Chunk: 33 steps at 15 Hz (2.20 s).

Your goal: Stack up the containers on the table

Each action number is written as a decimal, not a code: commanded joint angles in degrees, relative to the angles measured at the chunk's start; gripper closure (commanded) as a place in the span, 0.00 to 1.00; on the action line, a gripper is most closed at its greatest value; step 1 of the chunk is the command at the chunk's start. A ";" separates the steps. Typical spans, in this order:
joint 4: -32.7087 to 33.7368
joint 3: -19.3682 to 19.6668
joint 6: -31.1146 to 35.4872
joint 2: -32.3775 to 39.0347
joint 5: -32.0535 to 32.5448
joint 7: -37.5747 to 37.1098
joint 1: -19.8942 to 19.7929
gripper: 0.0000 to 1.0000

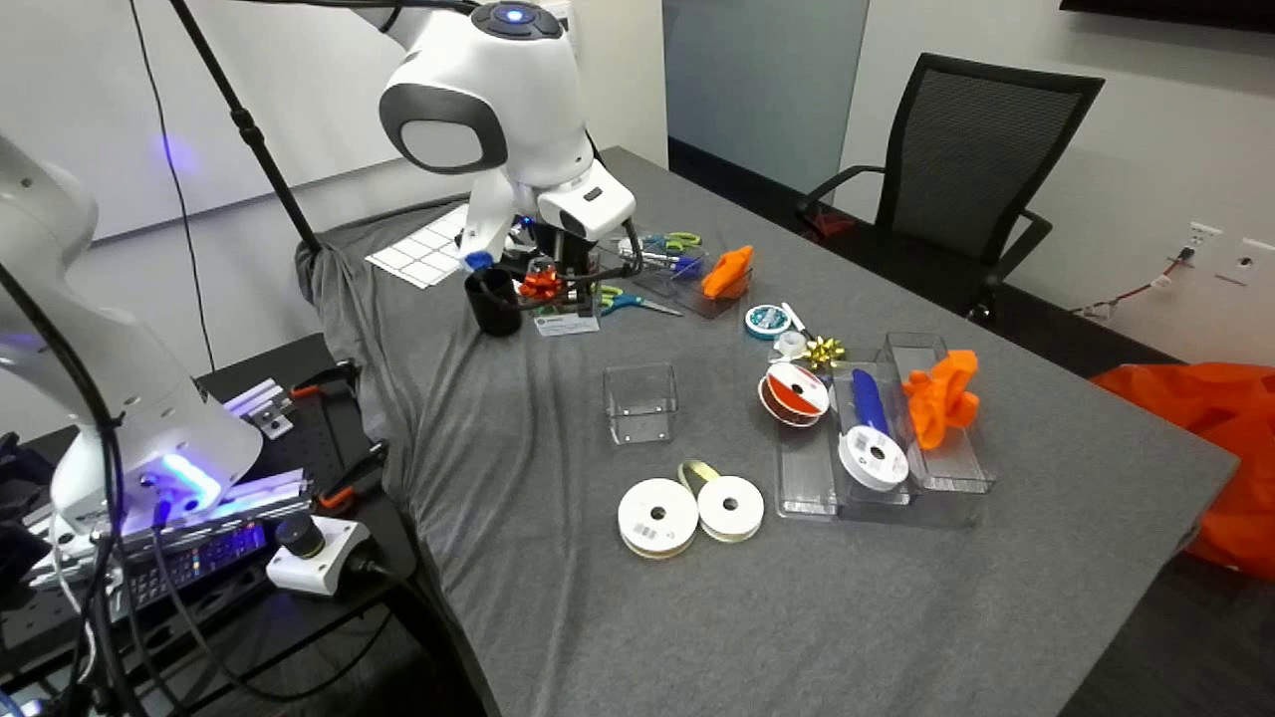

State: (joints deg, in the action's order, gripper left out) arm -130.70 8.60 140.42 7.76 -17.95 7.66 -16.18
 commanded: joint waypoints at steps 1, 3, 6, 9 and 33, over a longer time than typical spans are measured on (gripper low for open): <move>2.11 1.07 -1.52 1.36 -1.26 1.70 -0.12 0.99; 5.16 1.93 -3.34 3.18 -0.81 2.14 -0.89 0.99; 9.76 3.25 -4.74 6.67 0.27 2.81 -1.91 0.99; 14.27 3.74 -5.45 10.94 0.91 3.06 -2.88 0.99; 30.48 -2.51 -17.10 24.40 -3.02 24.52 -14.78 0.99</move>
State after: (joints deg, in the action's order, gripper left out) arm -102.70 8.68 127.00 30.93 -17.39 28.76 -27.45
